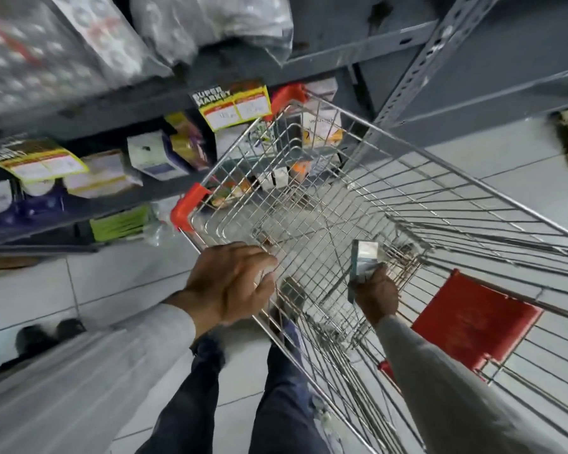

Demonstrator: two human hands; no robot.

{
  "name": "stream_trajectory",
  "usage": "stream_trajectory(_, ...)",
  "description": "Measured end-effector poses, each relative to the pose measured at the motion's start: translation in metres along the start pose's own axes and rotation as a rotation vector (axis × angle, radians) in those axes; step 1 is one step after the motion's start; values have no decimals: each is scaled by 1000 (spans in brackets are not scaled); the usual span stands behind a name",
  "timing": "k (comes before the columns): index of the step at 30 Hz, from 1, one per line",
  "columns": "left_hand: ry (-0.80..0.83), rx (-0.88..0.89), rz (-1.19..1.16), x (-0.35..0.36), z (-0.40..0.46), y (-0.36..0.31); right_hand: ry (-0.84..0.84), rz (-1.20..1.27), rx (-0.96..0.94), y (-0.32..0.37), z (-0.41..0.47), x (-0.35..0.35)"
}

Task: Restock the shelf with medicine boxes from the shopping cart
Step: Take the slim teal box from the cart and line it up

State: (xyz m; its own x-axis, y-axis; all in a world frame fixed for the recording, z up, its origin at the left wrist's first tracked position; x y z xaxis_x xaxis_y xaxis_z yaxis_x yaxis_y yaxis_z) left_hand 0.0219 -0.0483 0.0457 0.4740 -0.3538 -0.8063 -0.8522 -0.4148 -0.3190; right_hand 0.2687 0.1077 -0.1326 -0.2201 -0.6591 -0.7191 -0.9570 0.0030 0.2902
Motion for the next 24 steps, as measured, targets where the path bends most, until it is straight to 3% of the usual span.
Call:
stream_trajectory(5, 1, -35, -93, -18, -9, -9, 6, 49, -252, 50, -42, -45)
stream_trajectory(7, -68, -32, -146, -37, -20, -11, -13, 56, -325, 79, -68, -73)
stream_trajectory(11, -350, 11, -178, -106, -59, -14, -115, 21, -347, 142, -130, -137)
stream_trajectory(18, -985, 154, -54, -298, -138, -8, -358, 135, -553, 260, -230, -249)
stream_trajectory(24, -1208, 279, 147, -408, -164, -2, -604, 343, -873, 356, -307, -341)
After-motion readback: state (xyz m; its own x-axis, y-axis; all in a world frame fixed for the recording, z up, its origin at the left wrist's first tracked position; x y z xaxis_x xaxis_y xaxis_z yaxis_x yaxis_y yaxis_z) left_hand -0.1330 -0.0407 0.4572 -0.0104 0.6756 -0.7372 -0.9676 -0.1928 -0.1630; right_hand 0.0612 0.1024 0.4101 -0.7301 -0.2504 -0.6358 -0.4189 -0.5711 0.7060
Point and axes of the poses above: each hand's wrist, its own z-axis towards the middle knuckle, its own x-axis out of the palm, y = z × x, the point moved 2 cm from there along z, towards the middle knuckle, and after that the axes turned 4 degrees about y, right-handed, at the moved point
